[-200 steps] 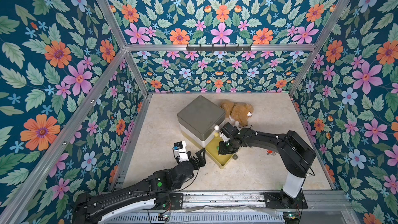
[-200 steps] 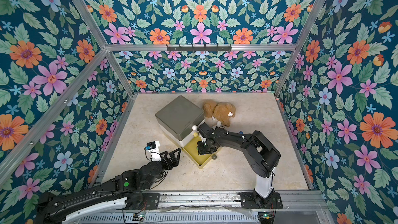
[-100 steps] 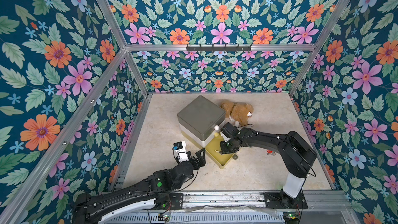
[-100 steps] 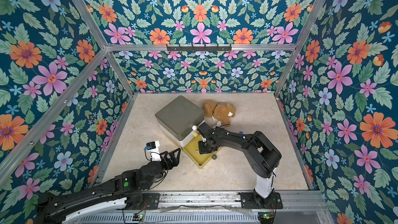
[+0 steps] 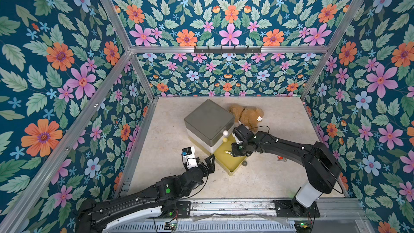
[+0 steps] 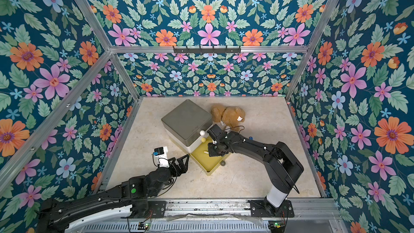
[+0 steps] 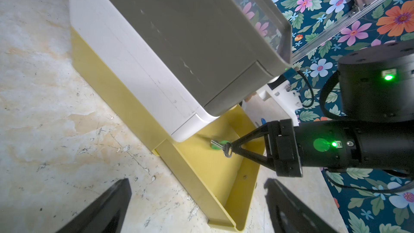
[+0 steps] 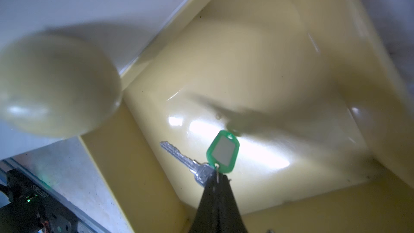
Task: Take the keys out of the drawer
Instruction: Pick up the key from the drawer, then place the key at the center of the board.
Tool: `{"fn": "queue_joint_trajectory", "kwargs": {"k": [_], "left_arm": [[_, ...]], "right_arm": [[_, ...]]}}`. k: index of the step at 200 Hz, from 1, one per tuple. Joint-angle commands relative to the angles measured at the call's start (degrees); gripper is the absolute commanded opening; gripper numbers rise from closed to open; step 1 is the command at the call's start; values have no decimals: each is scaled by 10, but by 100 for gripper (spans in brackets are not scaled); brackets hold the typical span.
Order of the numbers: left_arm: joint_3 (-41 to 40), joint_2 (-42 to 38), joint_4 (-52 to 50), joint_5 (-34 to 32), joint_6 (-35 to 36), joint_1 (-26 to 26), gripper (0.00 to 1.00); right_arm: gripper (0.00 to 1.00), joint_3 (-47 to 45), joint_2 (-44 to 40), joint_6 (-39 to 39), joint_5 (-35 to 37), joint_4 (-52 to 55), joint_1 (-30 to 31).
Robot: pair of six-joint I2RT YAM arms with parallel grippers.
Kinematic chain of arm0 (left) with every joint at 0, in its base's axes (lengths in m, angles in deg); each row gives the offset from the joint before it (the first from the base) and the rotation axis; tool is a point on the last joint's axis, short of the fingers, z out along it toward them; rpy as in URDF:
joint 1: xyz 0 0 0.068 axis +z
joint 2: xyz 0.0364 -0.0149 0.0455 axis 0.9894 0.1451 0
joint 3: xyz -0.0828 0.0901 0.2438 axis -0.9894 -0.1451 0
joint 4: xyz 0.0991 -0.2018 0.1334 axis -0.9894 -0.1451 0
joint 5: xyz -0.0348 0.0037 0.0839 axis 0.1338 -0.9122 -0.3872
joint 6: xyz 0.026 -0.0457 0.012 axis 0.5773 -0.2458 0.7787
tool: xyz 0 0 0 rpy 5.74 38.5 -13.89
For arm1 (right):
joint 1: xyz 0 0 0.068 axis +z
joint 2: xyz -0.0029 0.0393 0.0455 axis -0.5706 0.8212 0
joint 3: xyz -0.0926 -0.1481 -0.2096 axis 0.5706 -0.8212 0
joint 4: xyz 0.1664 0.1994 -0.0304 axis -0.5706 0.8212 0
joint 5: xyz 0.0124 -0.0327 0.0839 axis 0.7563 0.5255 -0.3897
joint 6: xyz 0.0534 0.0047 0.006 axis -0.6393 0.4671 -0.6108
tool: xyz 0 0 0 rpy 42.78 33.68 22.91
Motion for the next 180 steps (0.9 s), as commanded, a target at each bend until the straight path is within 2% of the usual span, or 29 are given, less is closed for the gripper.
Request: {"fn": "queue_joint_trajectory", "kwargs": {"k": [1, 125, 180], "left_arm": [[6, 3, 12, 3, 14, 0, 99], [38, 89, 117, 60, 128, 0, 99], [60, 129, 123, 78, 141, 0, 99]], "right_arm": [[0, 0, -14, -10, 20, 10, 0], [0, -12, -96, -28, 57, 10, -4], [0, -29, -151, -38, 65, 24, -28]]}}
